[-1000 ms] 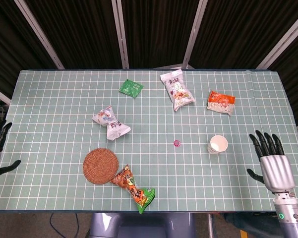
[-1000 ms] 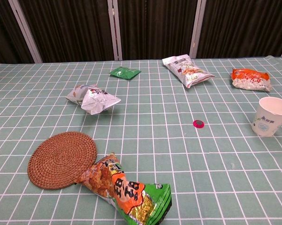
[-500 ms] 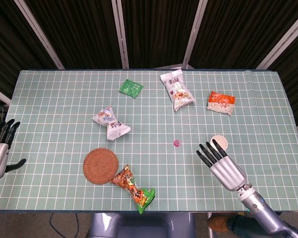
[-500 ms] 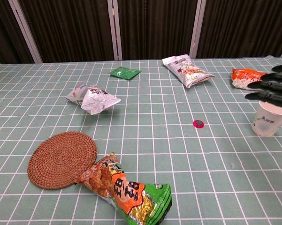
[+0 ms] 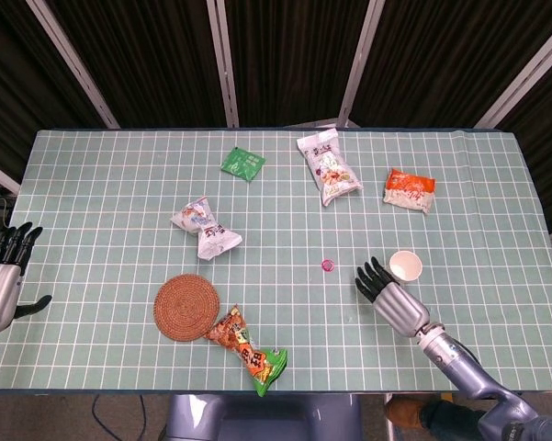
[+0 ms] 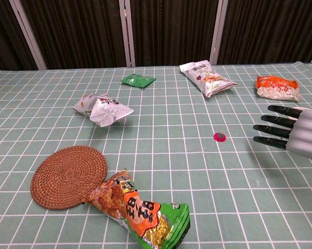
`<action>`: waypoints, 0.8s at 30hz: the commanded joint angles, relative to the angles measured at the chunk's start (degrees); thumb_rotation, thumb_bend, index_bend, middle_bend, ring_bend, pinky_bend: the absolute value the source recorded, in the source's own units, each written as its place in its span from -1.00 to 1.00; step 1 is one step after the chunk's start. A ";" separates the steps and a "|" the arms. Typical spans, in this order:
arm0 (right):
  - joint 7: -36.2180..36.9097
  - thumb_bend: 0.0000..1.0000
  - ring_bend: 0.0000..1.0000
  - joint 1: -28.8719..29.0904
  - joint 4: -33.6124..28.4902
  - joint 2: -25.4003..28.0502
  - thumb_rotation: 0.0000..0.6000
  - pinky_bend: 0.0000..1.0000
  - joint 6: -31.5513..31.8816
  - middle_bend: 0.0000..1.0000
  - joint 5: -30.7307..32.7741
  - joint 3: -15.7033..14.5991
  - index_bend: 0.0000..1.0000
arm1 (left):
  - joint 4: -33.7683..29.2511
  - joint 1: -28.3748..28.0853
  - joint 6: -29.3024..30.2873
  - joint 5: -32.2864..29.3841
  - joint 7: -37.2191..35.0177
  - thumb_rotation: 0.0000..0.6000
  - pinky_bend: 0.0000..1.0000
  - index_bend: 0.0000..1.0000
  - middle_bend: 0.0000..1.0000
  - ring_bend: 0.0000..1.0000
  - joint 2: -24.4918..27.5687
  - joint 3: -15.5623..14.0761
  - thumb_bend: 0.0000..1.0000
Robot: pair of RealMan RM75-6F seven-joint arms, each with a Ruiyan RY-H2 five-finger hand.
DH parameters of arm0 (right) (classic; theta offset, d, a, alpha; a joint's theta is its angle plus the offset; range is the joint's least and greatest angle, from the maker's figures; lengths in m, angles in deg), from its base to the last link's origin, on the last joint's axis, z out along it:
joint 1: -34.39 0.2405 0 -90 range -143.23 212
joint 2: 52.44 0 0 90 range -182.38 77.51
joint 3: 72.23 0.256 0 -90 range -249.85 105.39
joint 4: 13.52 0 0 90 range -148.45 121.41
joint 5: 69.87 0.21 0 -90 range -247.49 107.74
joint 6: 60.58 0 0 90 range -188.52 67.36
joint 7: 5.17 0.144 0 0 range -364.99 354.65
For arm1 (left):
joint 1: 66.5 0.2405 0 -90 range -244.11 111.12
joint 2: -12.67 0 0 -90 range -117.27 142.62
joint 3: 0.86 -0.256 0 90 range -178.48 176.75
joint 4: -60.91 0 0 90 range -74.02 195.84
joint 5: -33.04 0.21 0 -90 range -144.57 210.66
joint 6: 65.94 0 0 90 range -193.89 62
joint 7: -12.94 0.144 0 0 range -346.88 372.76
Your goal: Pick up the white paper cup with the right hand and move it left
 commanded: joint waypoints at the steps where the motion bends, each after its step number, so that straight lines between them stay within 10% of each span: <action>1: -3.47 -1.00 -1.00 0.62 3.94 -2.09 1.00 -1.00 -1.04 -1.00 1.44 0.62 -1.00 | -0.03 0.05 0.06 -0.02 -0.11 1.00 -1.00 -1.00 -1.00 -1.00 0.03 0.06 -1.00; 17: -8.89 -1.00 -1.00 1.71 11.59 -5.12 1.00 -0.99 -0.83 -0.97 3.04 0.28 -0.99 | -0.47 0.00 -0.90 0.55 -0.36 1.00 -1.00 -1.00 -1.00 -1.00 0.27 -0.34 -1.00; 24: -5.45 -0.52 -0.74 2.83 15.81 -6.23 1.00 -0.41 1.76 -0.28 0.38 -1.61 -0.46 | -1.05 0.00 -1.54 0.90 -1.38 1.00 -1.00 -1.00 -1.00 -1.00 0.77 -0.60 -1.00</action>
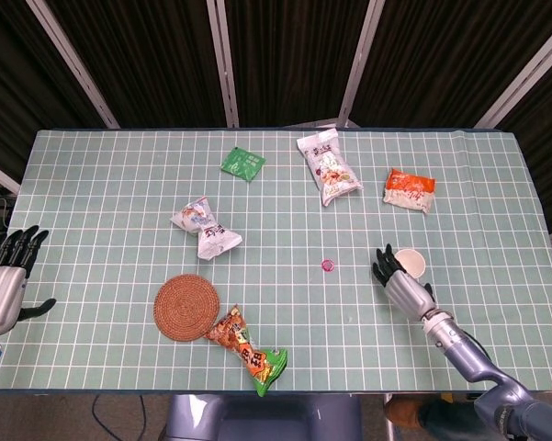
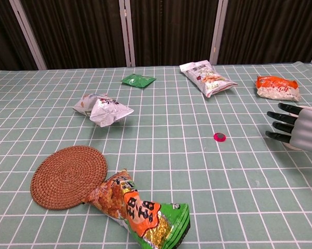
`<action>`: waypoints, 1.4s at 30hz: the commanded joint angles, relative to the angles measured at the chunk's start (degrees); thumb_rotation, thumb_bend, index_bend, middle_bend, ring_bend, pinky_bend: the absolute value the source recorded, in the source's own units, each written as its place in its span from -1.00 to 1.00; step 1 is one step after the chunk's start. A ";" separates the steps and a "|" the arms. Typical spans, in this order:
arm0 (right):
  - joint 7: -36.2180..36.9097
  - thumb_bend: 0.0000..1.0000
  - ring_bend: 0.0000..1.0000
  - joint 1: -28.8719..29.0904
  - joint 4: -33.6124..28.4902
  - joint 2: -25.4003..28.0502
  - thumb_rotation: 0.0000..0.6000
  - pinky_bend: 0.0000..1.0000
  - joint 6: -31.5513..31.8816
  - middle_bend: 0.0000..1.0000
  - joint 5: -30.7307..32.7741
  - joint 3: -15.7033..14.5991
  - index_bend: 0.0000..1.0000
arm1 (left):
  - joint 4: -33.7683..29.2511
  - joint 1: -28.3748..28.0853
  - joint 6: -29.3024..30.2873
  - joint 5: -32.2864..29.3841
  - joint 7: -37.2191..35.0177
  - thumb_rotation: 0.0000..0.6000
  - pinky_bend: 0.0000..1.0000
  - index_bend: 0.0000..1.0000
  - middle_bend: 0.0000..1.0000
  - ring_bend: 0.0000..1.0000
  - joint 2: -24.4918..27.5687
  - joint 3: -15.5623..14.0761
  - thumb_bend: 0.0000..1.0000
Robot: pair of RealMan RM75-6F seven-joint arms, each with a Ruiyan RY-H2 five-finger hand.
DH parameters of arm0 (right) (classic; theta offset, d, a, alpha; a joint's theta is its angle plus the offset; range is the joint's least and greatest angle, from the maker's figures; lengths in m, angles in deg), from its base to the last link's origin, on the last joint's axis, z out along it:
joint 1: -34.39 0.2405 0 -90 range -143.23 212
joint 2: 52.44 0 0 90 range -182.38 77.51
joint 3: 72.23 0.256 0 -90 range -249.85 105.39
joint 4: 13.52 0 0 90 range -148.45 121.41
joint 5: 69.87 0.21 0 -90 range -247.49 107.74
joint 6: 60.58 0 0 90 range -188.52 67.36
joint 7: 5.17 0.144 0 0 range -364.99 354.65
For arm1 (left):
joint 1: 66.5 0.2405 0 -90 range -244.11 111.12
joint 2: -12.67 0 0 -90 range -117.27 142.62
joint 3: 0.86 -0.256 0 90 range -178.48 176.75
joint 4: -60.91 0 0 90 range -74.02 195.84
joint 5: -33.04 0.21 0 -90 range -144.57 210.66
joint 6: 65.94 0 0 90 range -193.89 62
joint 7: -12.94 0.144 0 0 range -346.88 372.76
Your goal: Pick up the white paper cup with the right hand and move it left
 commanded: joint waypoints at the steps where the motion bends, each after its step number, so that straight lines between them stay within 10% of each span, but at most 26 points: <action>1: 2.81 -0.45 -0.64 0.63 2.19 -0.73 1.00 -0.34 2.11 -0.20 -1.76 -1.17 -0.36 | -0.29 0.01 -0.26 0.36 -0.46 1.00 -1.00 -1.00 -1.00 -1.00 0.36 -0.18 -1.00; 15: 27.49 -0.41 -0.51 0.41 0.93 0.58 1.00 -0.14 14.27 -0.11 -2.74 -1.61 -0.26 | -0.37 -0.03 -0.49 0.20 0.09 1.00 -1.00 -1.00 -1.00 -1.00 0.28 -0.13 -1.00; 26: 64.30 -0.44 -0.53 2.86 -10.77 5.85 1.00 -0.12 8.35 -0.11 2.12 -2.76 -0.26 | -0.85 -0.11 -1.06 0.56 0.07 1.00 -1.00 -1.00 -1.00 -1.00 0.72 -0.43 -1.00; 34: 72.95 -0.46 -0.60 5.23 -6.66 4.43 1.00 -0.16 7.25 -0.13 0.06 -4.31 -0.26 | -0.89 -0.15 -1.20 0.43 0.55 1.00 -1.00 -1.00 -1.00 -1.00 0.58 -0.45 -1.00; 42: 72.54 -0.97 -1.00 6.54 -6.48 4.76 1.00 -0.61 5.03 -0.84 -0.97 -6.06 -0.89 | -1.01 -0.16 -1.32 0.42 0.48 1.00 -1.00 -1.00 -1.00 -1.00 0.64 -0.46 -1.00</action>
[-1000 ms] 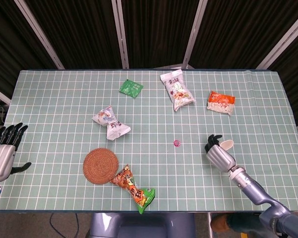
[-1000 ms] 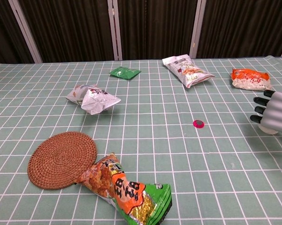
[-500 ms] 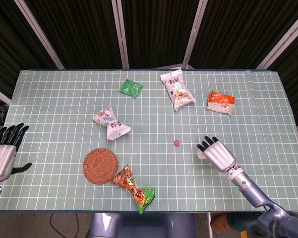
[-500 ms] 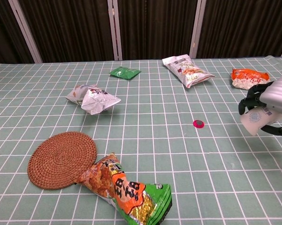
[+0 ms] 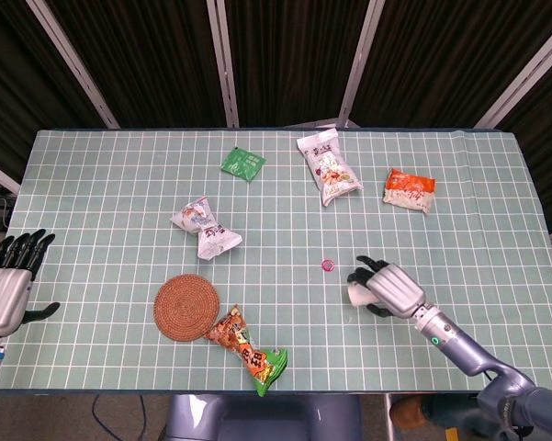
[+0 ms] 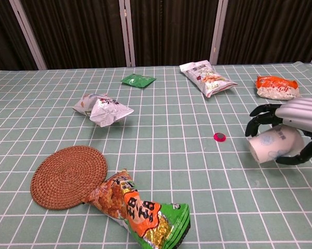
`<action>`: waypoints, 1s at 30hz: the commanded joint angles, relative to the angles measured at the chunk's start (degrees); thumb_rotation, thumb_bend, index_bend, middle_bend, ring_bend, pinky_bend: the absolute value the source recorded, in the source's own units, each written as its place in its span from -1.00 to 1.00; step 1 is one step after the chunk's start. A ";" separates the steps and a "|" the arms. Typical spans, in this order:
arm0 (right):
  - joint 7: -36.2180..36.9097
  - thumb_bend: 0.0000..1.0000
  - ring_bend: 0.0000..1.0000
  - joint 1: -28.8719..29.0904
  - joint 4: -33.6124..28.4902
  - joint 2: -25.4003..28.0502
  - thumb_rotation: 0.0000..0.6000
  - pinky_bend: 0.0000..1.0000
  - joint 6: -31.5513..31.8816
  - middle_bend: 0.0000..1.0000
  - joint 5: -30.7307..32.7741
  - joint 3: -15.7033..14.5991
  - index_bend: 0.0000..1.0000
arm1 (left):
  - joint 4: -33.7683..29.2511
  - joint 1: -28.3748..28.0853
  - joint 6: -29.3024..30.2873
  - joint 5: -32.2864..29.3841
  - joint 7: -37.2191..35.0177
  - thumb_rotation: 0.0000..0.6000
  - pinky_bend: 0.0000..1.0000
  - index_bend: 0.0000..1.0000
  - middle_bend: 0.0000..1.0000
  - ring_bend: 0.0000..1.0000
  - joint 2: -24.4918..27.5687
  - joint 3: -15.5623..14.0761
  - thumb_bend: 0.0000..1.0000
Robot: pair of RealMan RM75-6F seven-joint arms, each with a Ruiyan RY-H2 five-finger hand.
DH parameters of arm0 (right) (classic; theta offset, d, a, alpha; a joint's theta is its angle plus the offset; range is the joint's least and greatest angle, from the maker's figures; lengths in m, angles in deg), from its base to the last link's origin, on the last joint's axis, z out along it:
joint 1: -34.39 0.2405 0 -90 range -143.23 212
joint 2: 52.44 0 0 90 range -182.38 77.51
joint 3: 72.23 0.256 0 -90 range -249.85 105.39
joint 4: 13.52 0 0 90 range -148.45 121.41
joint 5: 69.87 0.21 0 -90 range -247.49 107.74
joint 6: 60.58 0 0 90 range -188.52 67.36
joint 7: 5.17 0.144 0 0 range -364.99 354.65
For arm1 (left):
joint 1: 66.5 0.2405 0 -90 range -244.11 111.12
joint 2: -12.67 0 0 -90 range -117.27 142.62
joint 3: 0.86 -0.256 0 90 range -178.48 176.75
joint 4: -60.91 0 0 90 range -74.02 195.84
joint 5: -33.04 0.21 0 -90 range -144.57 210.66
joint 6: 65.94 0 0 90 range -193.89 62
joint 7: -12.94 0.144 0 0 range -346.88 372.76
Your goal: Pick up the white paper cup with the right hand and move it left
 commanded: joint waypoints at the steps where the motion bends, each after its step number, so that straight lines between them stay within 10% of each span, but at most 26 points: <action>1: -0.33 -0.99 -1.00 0.58 -1.14 1.03 1.00 -0.67 -1.92 -0.90 0.25 -0.76 -0.94 | -0.04 0.01 0.02 0.10 -0.06 1.00 -1.00 -1.00 -1.00 -1.00 0.06 -0.03 -1.00; 8: -6.91 -1.00 -1.00 -0.29 -6.35 4.40 1.00 -0.98 -0.70 -1.00 0.87 -0.49 -1.00 | -0.17 0.09 0.12 0.32 -0.53 1.00 -1.00 -1.00 -1.00 -1.00 0.32 -0.01 -1.00; 17: -41.21 -1.00 -1.00 -2.99 -15.69 6.29 1.00 -1.00 1.74 -1.00 -2.06 0.29 -1.00 | -0.30 0.04 0.17 0.58 -0.01 1.00 -1.00 -1.00 -1.00 -1.00 0.18 -0.06 -1.00; 30: -65.73 -1.00 -1.00 -0.09 -12.97 -0.23 1.00 -1.00 -8.67 -1.00 3.37 5.02 -1.00 | 0.37 -0.27 -0.47 -0.53 0.28 1.00 -1.00 -1.00 -1.00 -1.00 -0.11 0.29 -1.00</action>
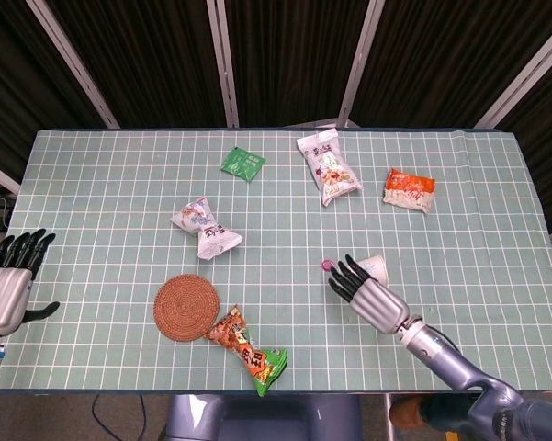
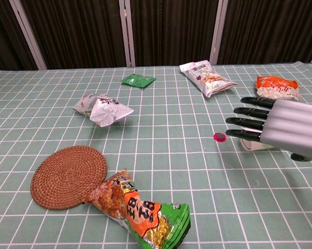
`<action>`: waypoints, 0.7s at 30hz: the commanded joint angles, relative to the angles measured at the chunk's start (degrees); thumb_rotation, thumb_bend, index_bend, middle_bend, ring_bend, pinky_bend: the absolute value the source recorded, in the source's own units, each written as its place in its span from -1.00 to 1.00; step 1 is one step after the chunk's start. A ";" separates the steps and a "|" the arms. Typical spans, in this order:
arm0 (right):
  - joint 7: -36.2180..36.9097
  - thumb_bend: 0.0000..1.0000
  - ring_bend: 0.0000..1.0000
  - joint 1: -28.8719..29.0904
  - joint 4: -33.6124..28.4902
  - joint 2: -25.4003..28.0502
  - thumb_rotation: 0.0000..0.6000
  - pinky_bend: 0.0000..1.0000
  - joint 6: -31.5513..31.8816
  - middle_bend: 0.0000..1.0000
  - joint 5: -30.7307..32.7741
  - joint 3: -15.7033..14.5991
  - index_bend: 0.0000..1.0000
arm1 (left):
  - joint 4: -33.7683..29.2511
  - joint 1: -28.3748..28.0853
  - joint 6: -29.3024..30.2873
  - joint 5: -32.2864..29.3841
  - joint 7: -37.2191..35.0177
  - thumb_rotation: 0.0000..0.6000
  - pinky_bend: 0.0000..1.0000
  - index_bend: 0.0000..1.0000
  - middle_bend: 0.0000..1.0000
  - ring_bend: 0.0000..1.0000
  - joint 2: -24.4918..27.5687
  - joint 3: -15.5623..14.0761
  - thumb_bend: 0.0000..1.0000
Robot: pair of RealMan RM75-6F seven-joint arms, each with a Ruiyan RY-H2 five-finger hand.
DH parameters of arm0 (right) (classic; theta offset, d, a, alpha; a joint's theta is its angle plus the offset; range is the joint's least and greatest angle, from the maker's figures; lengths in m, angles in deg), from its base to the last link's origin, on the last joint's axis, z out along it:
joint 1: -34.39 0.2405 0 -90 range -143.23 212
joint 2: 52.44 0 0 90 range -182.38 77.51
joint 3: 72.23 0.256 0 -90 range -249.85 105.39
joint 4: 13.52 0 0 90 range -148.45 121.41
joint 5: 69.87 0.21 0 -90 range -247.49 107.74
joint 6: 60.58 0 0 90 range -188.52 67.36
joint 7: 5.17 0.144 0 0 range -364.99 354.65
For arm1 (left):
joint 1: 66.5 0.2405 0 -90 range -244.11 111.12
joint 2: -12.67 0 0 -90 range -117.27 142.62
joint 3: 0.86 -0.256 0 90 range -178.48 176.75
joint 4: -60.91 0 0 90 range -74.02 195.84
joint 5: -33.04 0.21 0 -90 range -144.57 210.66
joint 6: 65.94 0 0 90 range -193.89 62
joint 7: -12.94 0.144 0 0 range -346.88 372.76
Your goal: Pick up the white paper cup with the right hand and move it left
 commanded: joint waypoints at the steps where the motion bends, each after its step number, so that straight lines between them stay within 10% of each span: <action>1: -5.46 -1.00 -1.00 1.32 1.51 -2.87 1.00 -1.00 -3.79 -1.00 2.75 2.19 -1.00 | 0.11 -0.09 -0.16 -0.22 -0.05 1.00 -1.00 -1.00 -1.00 -1.00 -0.04 0.09 -1.00; 10: -12.59 -1.00 -1.00 2.09 6.91 -6.75 1.00 -0.83 -5.47 -0.98 4.67 2.81 -1.00 | 0.40 -0.24 -0.50 -0.69 -0.08 1.00 -1.00 -1.00 -1.00 -1.00 -0.12 0.21 -1.00; 21: -9.98 -0.61 -0.65 2.81 12.15 -8.89 1.00 -0.05 -2.73 -0.29 1.59 0.99 -0.71 | 0.48 -0.34 -0.66 -0.80 0.08 1.00 -1.00 -1.00 -1.00 -1.00 -0.21 0.18 -1.00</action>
